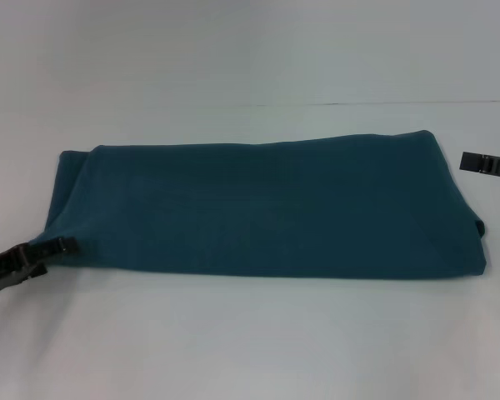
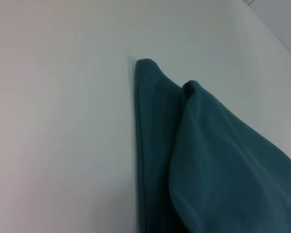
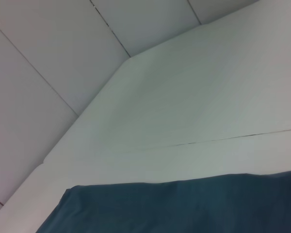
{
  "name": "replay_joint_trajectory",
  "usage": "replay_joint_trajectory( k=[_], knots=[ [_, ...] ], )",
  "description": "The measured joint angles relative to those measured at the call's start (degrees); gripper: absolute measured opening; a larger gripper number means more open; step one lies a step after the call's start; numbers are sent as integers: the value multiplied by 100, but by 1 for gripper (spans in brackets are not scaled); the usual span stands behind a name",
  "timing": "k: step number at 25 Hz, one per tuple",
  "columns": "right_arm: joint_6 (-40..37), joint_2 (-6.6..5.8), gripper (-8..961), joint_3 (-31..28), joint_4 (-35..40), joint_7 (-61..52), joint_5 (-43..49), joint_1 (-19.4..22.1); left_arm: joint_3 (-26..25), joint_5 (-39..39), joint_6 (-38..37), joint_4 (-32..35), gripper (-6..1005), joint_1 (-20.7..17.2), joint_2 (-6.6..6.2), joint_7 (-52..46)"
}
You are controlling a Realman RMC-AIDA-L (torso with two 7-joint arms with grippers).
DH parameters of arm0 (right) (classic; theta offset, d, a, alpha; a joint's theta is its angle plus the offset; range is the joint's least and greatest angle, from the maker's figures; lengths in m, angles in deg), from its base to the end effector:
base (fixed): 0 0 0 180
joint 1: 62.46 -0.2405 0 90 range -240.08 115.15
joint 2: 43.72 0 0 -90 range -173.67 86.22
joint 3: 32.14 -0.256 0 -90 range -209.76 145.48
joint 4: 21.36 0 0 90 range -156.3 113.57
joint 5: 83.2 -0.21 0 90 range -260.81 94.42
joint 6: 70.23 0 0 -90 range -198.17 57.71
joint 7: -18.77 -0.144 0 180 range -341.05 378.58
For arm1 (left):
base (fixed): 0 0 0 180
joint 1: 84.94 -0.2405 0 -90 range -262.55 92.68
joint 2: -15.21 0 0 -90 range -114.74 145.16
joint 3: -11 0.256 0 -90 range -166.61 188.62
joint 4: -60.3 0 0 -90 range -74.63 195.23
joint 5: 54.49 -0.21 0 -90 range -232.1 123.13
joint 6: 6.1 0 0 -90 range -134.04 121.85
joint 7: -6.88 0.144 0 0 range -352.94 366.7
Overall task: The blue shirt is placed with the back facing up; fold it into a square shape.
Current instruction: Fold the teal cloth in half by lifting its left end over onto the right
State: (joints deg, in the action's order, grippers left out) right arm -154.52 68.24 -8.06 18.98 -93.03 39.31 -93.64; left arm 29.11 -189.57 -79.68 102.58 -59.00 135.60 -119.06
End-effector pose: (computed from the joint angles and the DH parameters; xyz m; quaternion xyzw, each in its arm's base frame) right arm 0.3125 0.3593 0.0897 -0.8066 0.4821 0.2578 0.2249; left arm -0.3677 0.3152 0.0367 -0.6696 -0.6625 -0.2178 0.2554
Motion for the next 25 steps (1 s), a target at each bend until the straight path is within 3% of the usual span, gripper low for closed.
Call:
replay_joint_trajectory(
  k=[25],
  knots=[
    [61, 0, 919, 1, -12, 0, 26, 6, 142, 0, 160, -29, 878, 184, -27, 1]
  ],
)
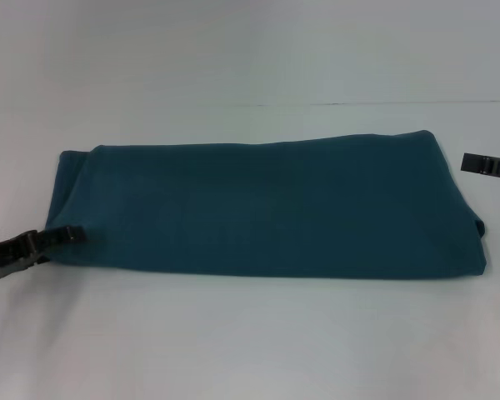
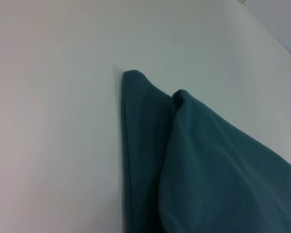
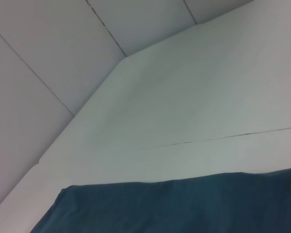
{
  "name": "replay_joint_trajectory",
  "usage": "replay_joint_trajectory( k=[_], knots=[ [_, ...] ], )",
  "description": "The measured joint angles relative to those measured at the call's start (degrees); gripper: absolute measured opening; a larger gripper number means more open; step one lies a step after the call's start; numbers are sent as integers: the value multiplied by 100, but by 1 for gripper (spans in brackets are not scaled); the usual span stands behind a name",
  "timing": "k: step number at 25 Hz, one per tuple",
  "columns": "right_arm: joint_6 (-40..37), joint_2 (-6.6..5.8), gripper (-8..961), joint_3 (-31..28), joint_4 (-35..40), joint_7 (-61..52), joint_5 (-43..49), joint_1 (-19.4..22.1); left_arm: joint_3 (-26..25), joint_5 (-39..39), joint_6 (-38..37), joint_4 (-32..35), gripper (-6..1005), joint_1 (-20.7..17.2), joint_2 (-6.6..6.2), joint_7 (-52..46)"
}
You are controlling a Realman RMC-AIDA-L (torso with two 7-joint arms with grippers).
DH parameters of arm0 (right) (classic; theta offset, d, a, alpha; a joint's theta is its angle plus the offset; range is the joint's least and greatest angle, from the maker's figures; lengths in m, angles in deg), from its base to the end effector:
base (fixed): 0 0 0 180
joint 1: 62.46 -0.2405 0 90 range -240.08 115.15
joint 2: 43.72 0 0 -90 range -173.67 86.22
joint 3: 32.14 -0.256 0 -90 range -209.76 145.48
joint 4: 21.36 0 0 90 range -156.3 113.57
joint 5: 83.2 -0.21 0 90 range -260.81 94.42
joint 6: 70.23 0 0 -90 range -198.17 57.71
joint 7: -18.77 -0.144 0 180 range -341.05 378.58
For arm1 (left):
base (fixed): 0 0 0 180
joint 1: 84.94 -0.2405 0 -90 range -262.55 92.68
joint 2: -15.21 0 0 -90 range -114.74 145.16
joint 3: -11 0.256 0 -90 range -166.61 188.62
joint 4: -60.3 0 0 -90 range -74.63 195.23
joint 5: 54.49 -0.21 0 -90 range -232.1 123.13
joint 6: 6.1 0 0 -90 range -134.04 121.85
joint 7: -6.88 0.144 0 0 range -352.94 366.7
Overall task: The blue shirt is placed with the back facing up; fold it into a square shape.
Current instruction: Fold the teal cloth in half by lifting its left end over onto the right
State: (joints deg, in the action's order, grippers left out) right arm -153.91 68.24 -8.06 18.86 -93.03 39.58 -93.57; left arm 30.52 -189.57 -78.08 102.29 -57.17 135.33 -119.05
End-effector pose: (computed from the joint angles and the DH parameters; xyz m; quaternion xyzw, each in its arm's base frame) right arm 0.3145 0.3594 0.0894 -0.8049 0.4846 0.2548 0.2289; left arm -0.3594 0.3293 0.0367 -0.6827 -0.6491 -0.2116 0.2604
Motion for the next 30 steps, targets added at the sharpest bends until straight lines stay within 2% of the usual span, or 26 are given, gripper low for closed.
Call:
replay_joint_trajectory(
  k=[6, 19, 28, 30],
  knots=[
    [48, 0, 917, 29, -18, 0, 1, 5, -1, 24, 143, 3, 866, -17, -6, 43],
    [55, 0, 914, 44, -48, 29, -13, 17, -1, -1, 274, 3, 362, -33, 0, 24],
    [58, 45, 914, 44, -68, 42, -2, 16, -23, 1, 386, 2, 36, -65, 2, 38],
    [62, 52, 914, 40, -71, 45, -2, 19, -39, 3, 424, 5, 34, -83, 2, 44]
  ],
)
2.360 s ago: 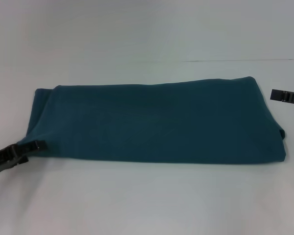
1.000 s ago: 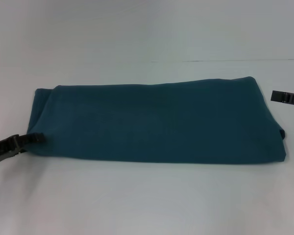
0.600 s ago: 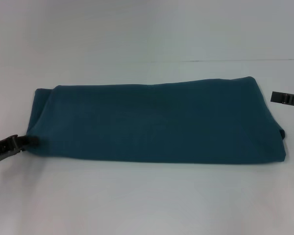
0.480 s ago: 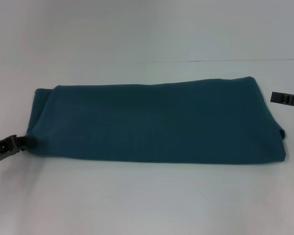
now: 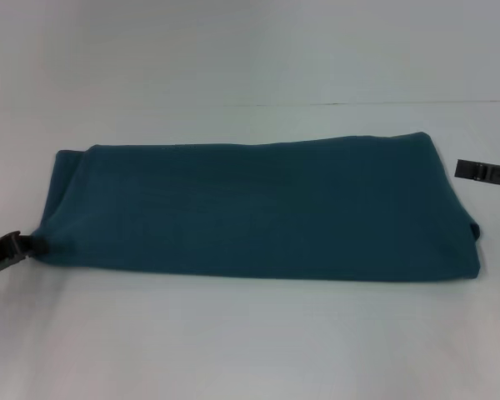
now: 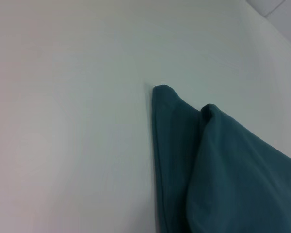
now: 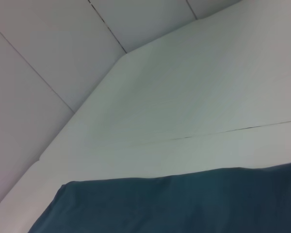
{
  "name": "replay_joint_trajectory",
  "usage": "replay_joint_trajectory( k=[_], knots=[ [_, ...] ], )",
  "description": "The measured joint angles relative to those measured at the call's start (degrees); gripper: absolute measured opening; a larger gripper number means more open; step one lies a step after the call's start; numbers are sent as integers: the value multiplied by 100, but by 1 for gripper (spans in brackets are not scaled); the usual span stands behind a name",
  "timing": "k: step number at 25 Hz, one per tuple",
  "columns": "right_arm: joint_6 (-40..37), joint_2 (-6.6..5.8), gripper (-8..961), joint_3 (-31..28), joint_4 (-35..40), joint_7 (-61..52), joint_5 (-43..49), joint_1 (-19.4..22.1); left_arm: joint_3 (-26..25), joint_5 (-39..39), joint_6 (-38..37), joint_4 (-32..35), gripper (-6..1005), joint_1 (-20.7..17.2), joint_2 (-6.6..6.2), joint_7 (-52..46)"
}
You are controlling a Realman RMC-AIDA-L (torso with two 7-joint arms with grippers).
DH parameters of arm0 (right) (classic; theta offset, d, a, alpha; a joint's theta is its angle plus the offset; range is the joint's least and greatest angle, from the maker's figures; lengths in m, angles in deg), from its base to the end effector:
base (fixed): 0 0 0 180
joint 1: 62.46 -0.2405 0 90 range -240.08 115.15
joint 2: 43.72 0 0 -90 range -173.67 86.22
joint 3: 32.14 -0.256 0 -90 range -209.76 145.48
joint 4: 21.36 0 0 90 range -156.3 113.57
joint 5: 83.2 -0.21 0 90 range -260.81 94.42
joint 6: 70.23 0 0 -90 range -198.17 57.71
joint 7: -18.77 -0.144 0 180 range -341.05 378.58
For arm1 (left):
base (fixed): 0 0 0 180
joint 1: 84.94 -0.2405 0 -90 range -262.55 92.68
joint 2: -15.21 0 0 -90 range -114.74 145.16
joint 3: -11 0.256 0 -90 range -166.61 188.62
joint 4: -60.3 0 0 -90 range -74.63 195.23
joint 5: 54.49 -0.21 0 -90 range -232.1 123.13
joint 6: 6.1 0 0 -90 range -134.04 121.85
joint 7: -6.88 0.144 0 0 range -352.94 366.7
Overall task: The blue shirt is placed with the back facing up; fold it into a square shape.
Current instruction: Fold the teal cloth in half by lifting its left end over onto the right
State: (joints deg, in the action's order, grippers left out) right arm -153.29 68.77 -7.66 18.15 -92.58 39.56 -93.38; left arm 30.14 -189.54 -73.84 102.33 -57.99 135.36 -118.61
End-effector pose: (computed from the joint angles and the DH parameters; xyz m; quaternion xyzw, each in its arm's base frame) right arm 0.3157 0.3577 0.0821 -0.8041 0.4881 0.2537 0.2252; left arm -0.3727 0.3287 0.0423 -0.6656 -0.6524 -0.2060 0.2983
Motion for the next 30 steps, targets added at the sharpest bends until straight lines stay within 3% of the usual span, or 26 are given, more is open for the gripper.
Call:
replay_joint_trajectory(
  k=[11, 23, 30],
  knots=[
    [103, 118, 913, 3, -65, 9, -23, -70, -278, 10, 249, 163, 32, -227, -4, 59],
    [370, 244, 912, 114, -440, 18, -26, -444, -963, -69, 158, 775, 53, -624, -218, 86],
    [471, 274, 911, 211, -461, 25, -43, -512, -1320, -227, 37, 1015, 66, -670, -314, 59]
  ],
)
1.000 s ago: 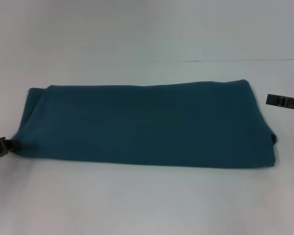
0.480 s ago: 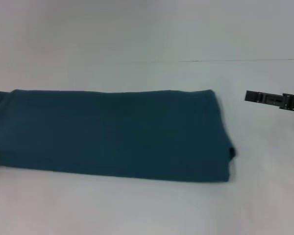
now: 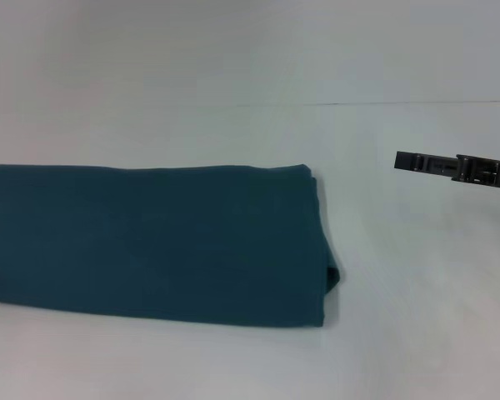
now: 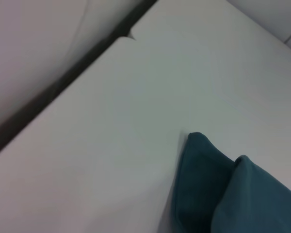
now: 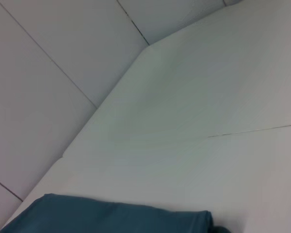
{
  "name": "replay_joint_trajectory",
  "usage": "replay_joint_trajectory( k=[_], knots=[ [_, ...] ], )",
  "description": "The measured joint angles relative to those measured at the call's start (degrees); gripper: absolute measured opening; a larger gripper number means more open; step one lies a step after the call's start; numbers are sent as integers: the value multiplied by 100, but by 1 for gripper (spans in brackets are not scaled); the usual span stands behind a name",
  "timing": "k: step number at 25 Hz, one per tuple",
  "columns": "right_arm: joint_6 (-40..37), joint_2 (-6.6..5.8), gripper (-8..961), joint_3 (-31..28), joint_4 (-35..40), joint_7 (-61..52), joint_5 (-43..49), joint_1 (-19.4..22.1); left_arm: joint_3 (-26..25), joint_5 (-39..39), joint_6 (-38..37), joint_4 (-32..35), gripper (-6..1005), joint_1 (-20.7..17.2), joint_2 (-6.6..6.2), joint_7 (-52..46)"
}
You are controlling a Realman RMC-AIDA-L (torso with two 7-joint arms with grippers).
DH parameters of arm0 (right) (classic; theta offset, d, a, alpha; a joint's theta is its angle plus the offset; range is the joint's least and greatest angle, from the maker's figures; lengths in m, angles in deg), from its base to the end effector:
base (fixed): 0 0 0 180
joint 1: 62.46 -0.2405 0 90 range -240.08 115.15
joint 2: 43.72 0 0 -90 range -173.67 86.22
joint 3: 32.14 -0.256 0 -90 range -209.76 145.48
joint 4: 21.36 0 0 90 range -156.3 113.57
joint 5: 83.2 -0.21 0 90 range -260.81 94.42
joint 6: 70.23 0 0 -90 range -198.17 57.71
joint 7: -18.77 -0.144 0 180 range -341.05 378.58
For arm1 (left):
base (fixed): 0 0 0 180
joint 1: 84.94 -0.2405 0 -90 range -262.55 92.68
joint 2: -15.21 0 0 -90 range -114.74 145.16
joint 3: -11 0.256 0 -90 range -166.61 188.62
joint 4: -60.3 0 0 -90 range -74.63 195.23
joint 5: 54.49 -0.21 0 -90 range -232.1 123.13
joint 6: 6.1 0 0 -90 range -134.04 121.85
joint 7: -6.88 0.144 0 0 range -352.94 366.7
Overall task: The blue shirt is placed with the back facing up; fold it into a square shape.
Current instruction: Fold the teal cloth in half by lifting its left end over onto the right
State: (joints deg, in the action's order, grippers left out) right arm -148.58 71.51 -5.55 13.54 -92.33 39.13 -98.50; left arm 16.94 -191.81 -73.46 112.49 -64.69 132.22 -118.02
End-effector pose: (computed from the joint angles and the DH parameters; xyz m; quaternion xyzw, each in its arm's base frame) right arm 0.2845 0.3803 0.0418 -0.8116 0.4848 0.2619 0.1942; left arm -0.4376 0.2735 0.1397 -0.5659 -0.6584 -0.2074 0.4509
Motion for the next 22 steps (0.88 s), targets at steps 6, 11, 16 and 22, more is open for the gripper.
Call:
replay_joint_trajectory(
  k=[6, 11, 16, 22],
  knots=[
    [-20, -4, 911, 4, -2, 12, -8, 32, -26, 385, -508, 22, 76, 72, 2, 71],
    [-91, -18, 910, 0, -2, 183, -9, 136, 216, 1586, -1758, -21, 85, 398, 225, 387],
    [-167, -52, 910, -17, 5, 357, -9, 279, 1109, 2515, -2129, -174, 94, 897, 685, 442],
    [-411, -214, 909, -39, 56, 508, -7, 497, 2038, 3636, -1840, -2316, 104, 1680, 720, 1443]
  ],
)
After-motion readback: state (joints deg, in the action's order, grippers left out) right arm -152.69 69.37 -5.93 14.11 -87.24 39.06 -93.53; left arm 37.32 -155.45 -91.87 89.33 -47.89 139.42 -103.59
